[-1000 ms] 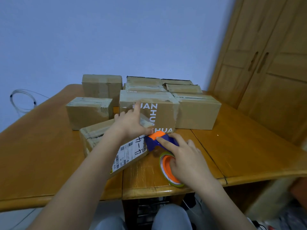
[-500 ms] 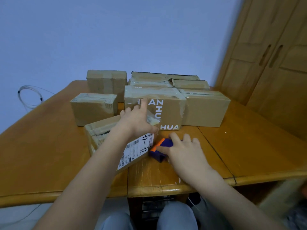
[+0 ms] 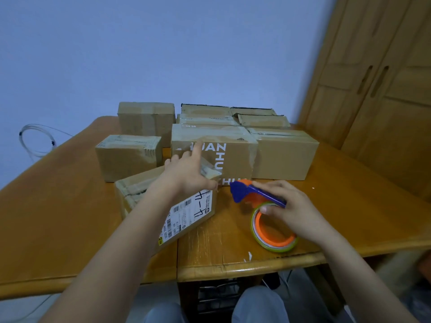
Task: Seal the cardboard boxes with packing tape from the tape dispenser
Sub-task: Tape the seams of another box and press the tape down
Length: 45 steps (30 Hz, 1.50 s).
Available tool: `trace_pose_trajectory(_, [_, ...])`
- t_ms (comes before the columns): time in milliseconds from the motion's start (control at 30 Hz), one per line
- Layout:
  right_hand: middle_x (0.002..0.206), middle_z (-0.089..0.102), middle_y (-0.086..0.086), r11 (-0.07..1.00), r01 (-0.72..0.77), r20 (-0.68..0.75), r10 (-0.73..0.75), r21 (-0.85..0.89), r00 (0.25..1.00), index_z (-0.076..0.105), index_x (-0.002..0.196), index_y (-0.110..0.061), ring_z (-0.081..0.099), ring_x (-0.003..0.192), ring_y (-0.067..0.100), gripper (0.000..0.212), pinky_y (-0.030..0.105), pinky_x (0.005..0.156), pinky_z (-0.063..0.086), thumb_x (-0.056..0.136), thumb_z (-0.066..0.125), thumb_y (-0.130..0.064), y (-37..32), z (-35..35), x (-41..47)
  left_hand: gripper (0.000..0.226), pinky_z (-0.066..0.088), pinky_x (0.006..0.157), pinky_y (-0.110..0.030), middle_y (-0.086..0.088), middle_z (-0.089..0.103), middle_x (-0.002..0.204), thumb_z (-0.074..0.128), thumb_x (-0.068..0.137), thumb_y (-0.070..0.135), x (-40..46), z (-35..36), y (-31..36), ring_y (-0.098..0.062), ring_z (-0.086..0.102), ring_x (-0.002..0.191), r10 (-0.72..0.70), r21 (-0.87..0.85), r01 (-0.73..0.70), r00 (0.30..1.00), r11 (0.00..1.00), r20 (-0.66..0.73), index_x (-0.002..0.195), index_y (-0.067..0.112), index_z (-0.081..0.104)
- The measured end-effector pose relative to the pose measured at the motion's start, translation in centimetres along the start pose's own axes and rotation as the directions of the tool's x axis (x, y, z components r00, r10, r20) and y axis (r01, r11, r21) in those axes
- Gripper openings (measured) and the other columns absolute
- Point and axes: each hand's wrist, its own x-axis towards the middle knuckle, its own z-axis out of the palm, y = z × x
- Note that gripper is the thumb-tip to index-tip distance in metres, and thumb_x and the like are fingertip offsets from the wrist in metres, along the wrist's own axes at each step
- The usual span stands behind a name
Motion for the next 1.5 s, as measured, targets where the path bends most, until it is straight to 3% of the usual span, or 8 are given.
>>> trace_pose_trajectory(133, [0.111,0.064,-0.01,0.923,-0.147,0.079,0.127,0.355,0.989,0.06,0.121,-0.034,0.064,0.094,0.001,0.047,0.015,0.078,0.05,0.082,0.072,-0.012,1.5,-0.7,1.3,0.111,0.026,0.11,-0.048,-0.013,0.032,0.152,0.071,0.075,0.05,-0.3,0.0,-0.4,-0.038,0.03,0.135,0.046,-0.014,-0.046,0.999,0.999,0.008,0.152,0.027,-0.005])
trace_pose_trajectory(367, [0.092,0.07,-0.001,0.851,-0.339,0.13,0.313,0.401,0.941,0.064,0.107,-0.017,0.067,0.079,0.008,0.021,0.011,0.058,0.048,0.086,0.067,-0.017,4.0,-0.1,3.1,0.112,0.039,0.107,-0.043,-0.008,0.036,0.149,0.076,0.073,0.035,-0.7,-1.7,-1.8,-0.024,0.042,0.127,0.184,-0.052,-0.177,0.96,0.983,0.211,0.15,0.036,-0.006])
trace_pose_trajectory(767, [0.104,0.071,0.008,0.96,-0.271,-0.355,0.231,-0.066,0.906,0.071,0.11,-0.008,0.063,0.097,0.021,0.028,0.03,0.082,0.048,0.084,0.072,-0.016,5.5,1.6,5.9,0.119,0.008,0.118,-0.033,-0.006,0.018,0.159,0.074,0.074,0.05,-1.2,-0.3,-1.6,-0.021,0.019,0.145,0.261,0.116,-0.275,0.957,0.954,0.124,0.151,0.027,-0.014])
trace_pose_trajectory(867, [0.101,0.069,0.007,0.946,-0.153,-0.581,-0.043,-0.285,0.813,0.072,0.101,-0.008,0.061,0.099,0.028,0.018,0.044,0.083,0.05,0.088,0.06,-0.007,3.3,2.8,5.0,0.119,0.008,0.119,-0.034,-0.003,0.012,0.161,0.074,0.074,0.053,-1.3,-0.1,-1.8,-0.021,0.013,0.147,0.285,0.128,-0.3,0.951,0.945,0.124,0.15,0.033,-0.016])
trace_pose_trajectory(967, [0.096,0.067,0.001,0.958,0.162,-0.666,-0.281,-0.237,0.691,0.072,0.099,-0.01,0.058,0.094,0.018,0.027,0.032,0.082,0.047,0.088,0.048,-0.013,0.0,4.7,4.0,0.115,0.024,0.118,-0.04,-0.004,0.025,0.157,0.071,0.072,0.06,-1.5,-0.9,-2.3,-0.024,0.031,0.141,0.255,-0.101,-0.241,0.952,0.965,0.172,0.15,0.04,-0.012])
trace_pose_trajectory(1033, [0.103,0.065,0.0,0.934,0.345,-0.612,-0.325,-0.09,0.721,0.069,0.109,-0.009,0.056,0.099,0.011,0.032,0.022,0.087,0.044,0.089,0.044,-0.016,-1.8,6.5,3.9,0.099,0.037,0.109,-0.038,-0.001,0.035,0.153,0.063,0.079,0.062,-1.5,-1.5,-2.8,-0.019,0.044,0.131,0.214,-0.234,-0.176,0.966,0.956,0.145,0.151,0.04,-0.002])
trace_pose_trajectory(1200, [0.128,0.057,-0.006,0.887,0.413,-0.491,-0.27,0.208,0.828,0.055,0.131,-0.017,0.049,0.123,0.011,0.042,0.031,0.103,0.042,0.092,0.04,-0.019,-2.4,10.6,5.7,0.085,0.023,0.116,-0.035,0.008,0.017,0.159,0.048,0.085,0.065,-1.2,-1.1,-3.0,-0.016,0.021,0.145,0.197,-0.113,-0.18,0.967,0.977,0.163,0.153,0.036,0.004])
trace_pose_trajectory(1500, [0.145,0.043,-0.009,0.883,0.452,-0.431,-0.362,0.126,0.826,0.046,0.14,-0.018,0.032,0.139,0.014,0.059,0.025,0.114,0.024,0.081,0.04,-0.009,-1.6,11.8,5.1,0.097,0.032,0.102,-0.019,0.03,0.033,0.146,0.065,0.069,0.06,-1.1,-1.9,-4.9,0.003,0.038,0.129,0.206,-0.344,-0.136,0.962,0.929,0.177,0.149,0.042,0.013])
